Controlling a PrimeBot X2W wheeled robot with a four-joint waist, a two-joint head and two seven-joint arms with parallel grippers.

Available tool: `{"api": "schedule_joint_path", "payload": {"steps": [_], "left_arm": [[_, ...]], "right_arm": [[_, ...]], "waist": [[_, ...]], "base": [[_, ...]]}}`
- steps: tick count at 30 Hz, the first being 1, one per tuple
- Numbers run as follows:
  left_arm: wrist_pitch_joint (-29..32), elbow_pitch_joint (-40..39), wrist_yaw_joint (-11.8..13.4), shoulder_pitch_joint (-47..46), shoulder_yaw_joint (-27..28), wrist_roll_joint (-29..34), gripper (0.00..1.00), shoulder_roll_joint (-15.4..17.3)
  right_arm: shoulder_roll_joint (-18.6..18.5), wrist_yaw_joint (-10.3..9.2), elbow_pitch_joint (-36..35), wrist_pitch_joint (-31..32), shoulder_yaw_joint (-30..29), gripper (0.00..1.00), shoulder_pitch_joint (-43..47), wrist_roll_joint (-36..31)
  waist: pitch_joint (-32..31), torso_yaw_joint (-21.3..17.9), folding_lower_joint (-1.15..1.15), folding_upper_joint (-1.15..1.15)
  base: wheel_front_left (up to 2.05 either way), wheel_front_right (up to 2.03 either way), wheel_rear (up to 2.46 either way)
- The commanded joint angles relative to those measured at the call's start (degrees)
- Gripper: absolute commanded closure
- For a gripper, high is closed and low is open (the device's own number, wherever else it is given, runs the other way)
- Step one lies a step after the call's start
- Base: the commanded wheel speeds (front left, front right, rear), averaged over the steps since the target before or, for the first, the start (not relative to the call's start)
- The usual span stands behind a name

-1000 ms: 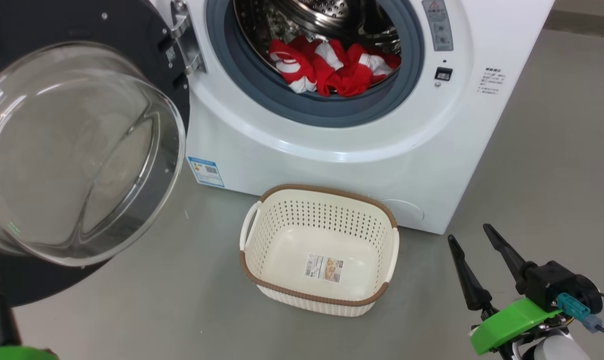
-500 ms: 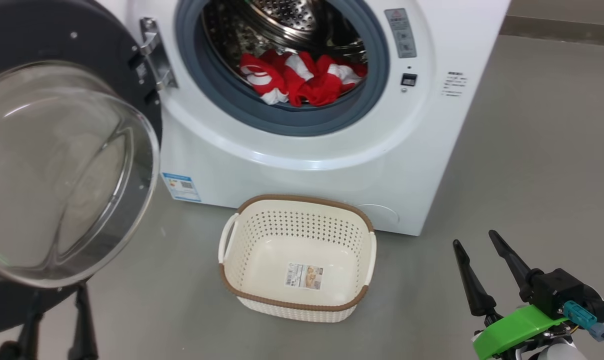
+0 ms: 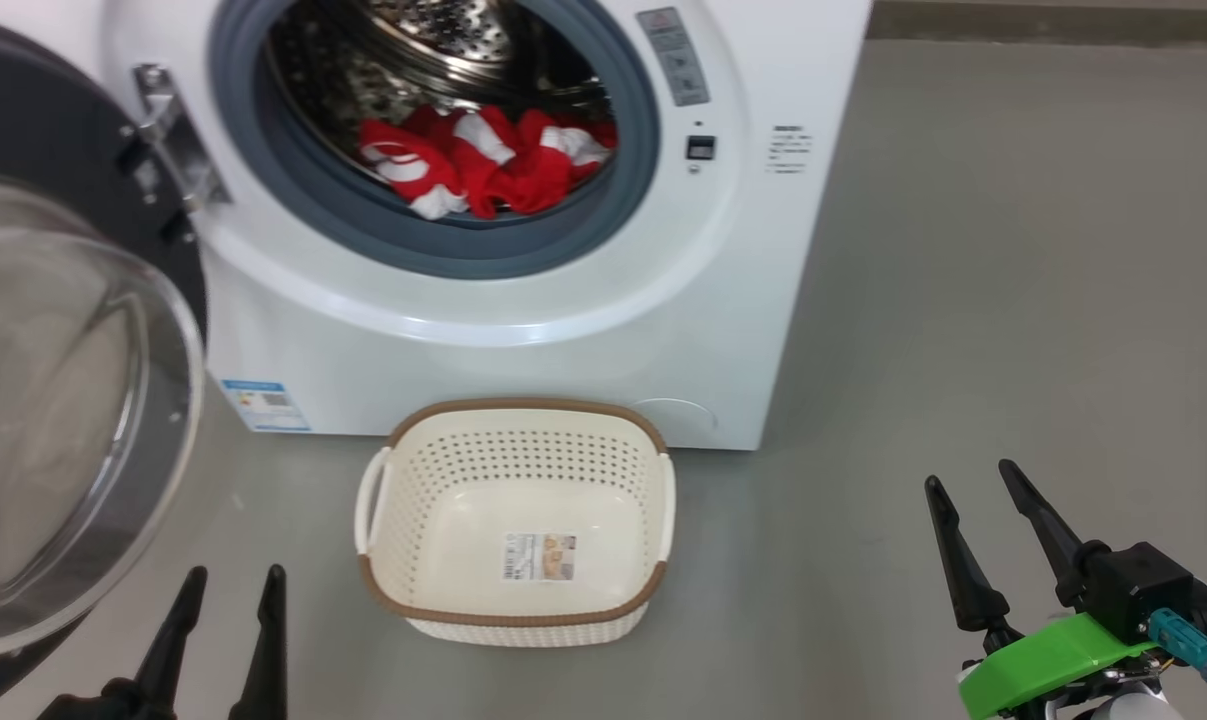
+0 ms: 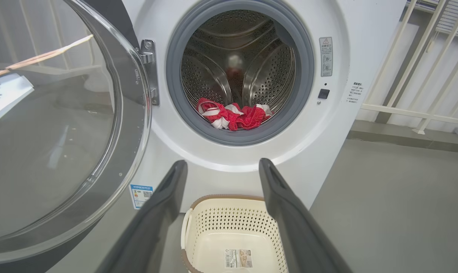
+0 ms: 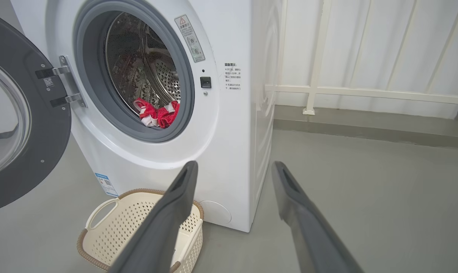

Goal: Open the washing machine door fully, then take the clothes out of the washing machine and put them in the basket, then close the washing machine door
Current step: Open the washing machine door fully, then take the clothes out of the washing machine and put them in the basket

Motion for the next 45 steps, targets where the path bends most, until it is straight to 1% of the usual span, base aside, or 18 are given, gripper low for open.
{"api": "schedule_joint_path", "payload": {"steps": [1, 11, 17, 29, 45], "left_arm": [[-0.29, -1.78, -0.31, -0.32, 1.55, -0.28, 0.00, 1.36], [-0.29, -4.38, -0.31, 1.17, 0.21, -0.32, 0.00, 0.64], [-0.29, -4.80, -0.31, 1.38, -0.84, -0.13, 0.00, 0.23], [-0.29, -5.51, -0.31, 1.19, -1.25, -0.17, 0.00, 0.58], [-0.29, -5.40, -0.31, 0.70, -0.20, 0.35, 0.00, 0.62]], "right_arm": [[-0.33, 0.35, -1.72, -0.38, 0.89, 0.00, -0.07, 0.08], [-0.02, 0.35, -2.75, -0.38, -0.64, 0.00, -0.10, -0.04], [0.11, 0.35, -3.26, -0.38, -2.08, 0.00, 0.91, 0.05], [0.47, 0.35, -3.76, -0.38, -3.33, 0.00, 1.62, -0.19], [0.84, 0.35, -4.04, -0.38, -3.41, 0.00, 1.22, -0.51]], "waist": [[0.60, -2.11, 0.00, 0.00], [1.51, -6.77, 0.00, 0.00], [1.52, -7.86, 0.00, 0.00], [1.72, -8.11, 0.00, 0.00], [1.85, -7.67, 0.00, 0.00]], "base": [[0.00, 0.00, 0.00], [0.00, 0.00, 0.00], [0.00, 0.00, 0.00], [0.00, 0.00, 0.00], [0.00, 0.00, 0.00]]}}
